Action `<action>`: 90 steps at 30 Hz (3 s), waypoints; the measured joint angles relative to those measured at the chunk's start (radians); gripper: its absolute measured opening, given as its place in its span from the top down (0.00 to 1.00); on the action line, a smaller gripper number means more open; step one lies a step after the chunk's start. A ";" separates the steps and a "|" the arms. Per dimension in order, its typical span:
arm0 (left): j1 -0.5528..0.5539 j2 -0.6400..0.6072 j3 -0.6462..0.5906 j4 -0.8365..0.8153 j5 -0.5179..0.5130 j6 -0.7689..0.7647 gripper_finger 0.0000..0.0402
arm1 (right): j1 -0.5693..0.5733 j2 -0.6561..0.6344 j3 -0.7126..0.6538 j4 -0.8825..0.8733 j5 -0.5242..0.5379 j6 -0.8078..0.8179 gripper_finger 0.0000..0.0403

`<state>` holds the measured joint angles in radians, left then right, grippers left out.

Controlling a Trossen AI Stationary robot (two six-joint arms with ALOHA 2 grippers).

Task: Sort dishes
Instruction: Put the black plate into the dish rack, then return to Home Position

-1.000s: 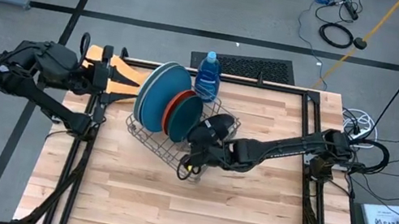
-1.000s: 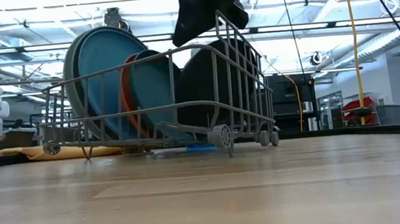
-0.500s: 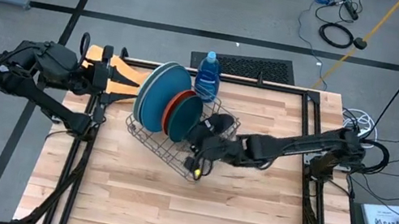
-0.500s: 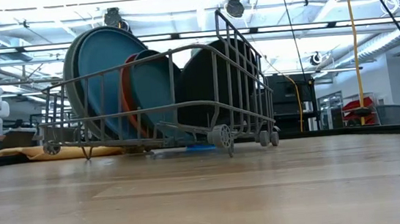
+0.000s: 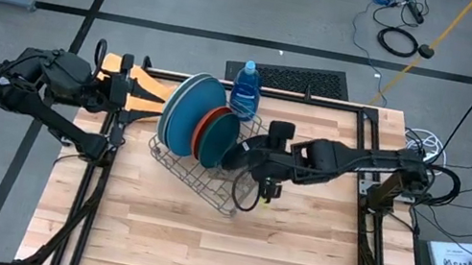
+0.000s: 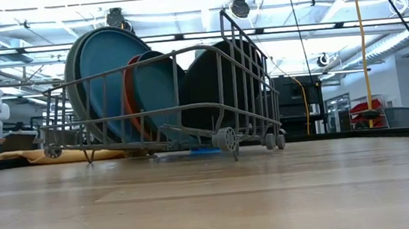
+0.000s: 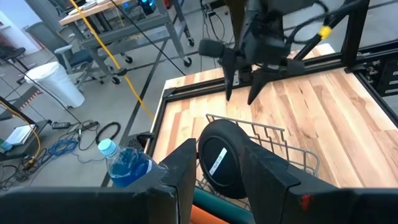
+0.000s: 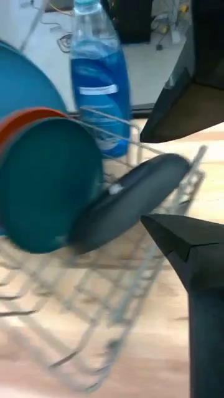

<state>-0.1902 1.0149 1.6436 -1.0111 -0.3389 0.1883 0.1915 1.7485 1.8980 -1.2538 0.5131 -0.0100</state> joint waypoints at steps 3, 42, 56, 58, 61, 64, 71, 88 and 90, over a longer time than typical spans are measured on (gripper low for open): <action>0.000 0.003 0.000 0.001 0.000 0.000 0.69 | -0.025 0.002 -0.006 -0.041 -0.047 -0.056 0.54; 0.000 0.008 0.000 0.000 -0.001 -0.045 0.69 | -0.108 0.138 -0.081 0.100 -0.101 -0.510 0.81; 0.000 0.008 0.000 -0.001 -0.002 -0.044 0.69 | -0.067 0.148 -0.084 0.210 -0.125 -0.755 0.84; 0.000 0.008 0.000 0.000 -0.001 -0.044 0.69 | -0.060 0.149 -0.085 0.224 -0.124 -0.779 0.84; 0.000 0.008 0.000 -0.001 -0.001 -0.043 0.69 | -0.047 0.156 -0.085 0.268 -0.106 -0.806 0.82; 0.000 0.008 0.000 -0.001 -0.002 -0.044 0.69 | -0.035 0.164 -0.085 0.273 -0.097 -0.842 0.77; 0.000 0.008 0.000 -0.001 -0.002 -0.044 0.69 | -0.019 0.170 -0.084 0.297 -0.044 -0.858 0.60; 0.000 0.008 0.000 0.008 0.000 -0.044 0.69 | 0.040 0.169 -0.041 0.432 0.113 -0.890 0.42; 0.000 0.005 0.000 0.030 0.017 -0.044 0.69 | 0.053 0.169 -0.008 0.443 0.135 -0.818 0.42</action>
<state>-0.1902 1.0199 1.6440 -0.9812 -0.3216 0.1443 0.2446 1.9179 1.8903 -0.8109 0.6482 -0.8282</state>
